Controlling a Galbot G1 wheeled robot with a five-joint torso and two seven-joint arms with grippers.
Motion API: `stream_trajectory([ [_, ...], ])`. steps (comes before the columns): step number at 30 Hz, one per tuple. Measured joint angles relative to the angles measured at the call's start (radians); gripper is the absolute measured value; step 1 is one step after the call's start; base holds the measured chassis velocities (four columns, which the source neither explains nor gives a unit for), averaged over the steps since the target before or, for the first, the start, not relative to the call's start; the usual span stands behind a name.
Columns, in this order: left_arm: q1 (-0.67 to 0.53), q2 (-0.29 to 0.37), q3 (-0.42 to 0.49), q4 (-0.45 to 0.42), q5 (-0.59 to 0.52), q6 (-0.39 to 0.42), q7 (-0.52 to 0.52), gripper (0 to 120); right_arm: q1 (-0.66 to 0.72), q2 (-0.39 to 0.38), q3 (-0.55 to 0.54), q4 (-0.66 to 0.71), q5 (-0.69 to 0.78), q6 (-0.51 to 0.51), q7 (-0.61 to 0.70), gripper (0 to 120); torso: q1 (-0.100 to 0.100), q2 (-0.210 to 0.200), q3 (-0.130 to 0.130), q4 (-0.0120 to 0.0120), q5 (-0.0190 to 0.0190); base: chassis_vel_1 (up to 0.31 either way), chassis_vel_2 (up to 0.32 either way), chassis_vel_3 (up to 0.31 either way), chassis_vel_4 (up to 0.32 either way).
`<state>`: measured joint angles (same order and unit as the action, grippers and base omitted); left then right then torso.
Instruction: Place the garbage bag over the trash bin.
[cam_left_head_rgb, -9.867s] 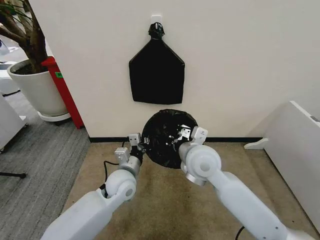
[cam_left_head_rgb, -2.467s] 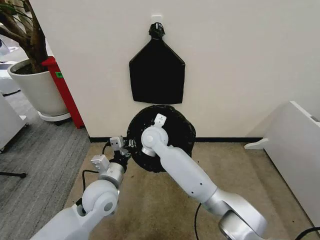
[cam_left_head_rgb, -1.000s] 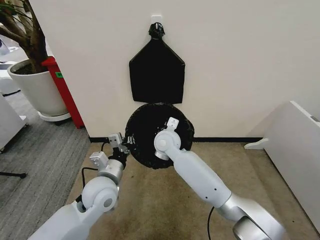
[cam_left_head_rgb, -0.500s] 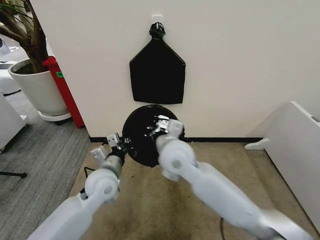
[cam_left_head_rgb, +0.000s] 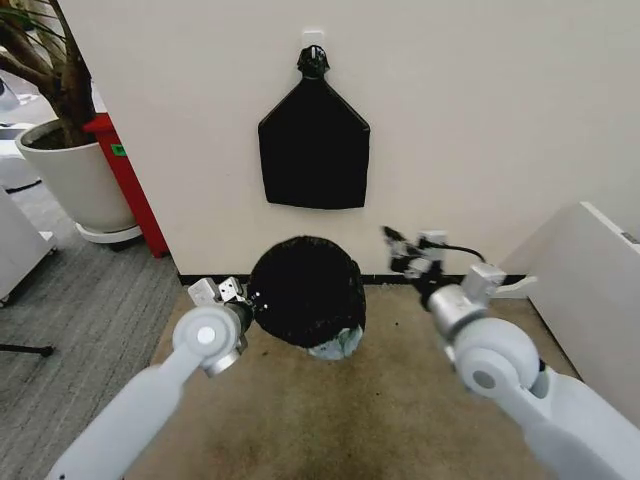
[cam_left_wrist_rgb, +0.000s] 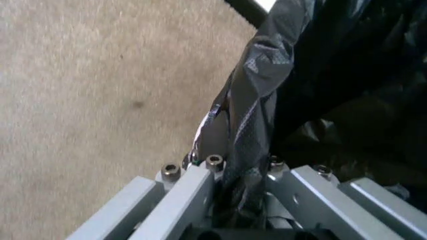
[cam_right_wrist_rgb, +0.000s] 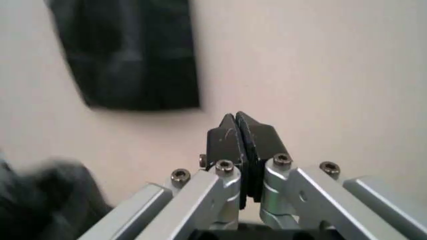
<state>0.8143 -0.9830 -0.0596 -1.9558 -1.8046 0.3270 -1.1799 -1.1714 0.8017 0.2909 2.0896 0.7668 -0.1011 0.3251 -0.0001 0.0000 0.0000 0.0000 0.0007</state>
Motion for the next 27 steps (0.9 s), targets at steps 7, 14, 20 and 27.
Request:
stream_trajectory([
  [7,-0.054,-0.001,-0.004,0.014,-0.16,-0.003,-0.071,0,-0.284,0.127,0.235,-0.035,-0.062,0.042,-0.127,7,0.0,0.0,0.0,-0.0005,0.0,0.0,0.0,0.0,0.0],
  [14,-0.098,0.0,-0.004,0.036,-0.265,-0.006,-0.101,0,-0.453,0.278,0.301,0.051,0.116,-0.001,-0.223,32,0.0,0.0,0.0,0.0003,-0.0014,0.0,0.0,0.0,0.0],
  [20,-0.126,-0.005,0.001,0.05,-0.321,-0.007,-0.11,0,-0.548,0.362,0.315,0.162,0.468,-0.216,-0.216,52,0.0,0.0,0.0,-0.0002,-0.0013,0.0,0.0,0.0,0.0],
  [27,-0.132,-0.012,0.005,0.053,-0.341,-0.005,-0.114,0,-0.491,0.414,0.277,0.205,0.678,-0.309,-0.086,78,0.0,0.0,0.0,0.0002,-0.0008,0.0,0.0,0.0,0.0],
])
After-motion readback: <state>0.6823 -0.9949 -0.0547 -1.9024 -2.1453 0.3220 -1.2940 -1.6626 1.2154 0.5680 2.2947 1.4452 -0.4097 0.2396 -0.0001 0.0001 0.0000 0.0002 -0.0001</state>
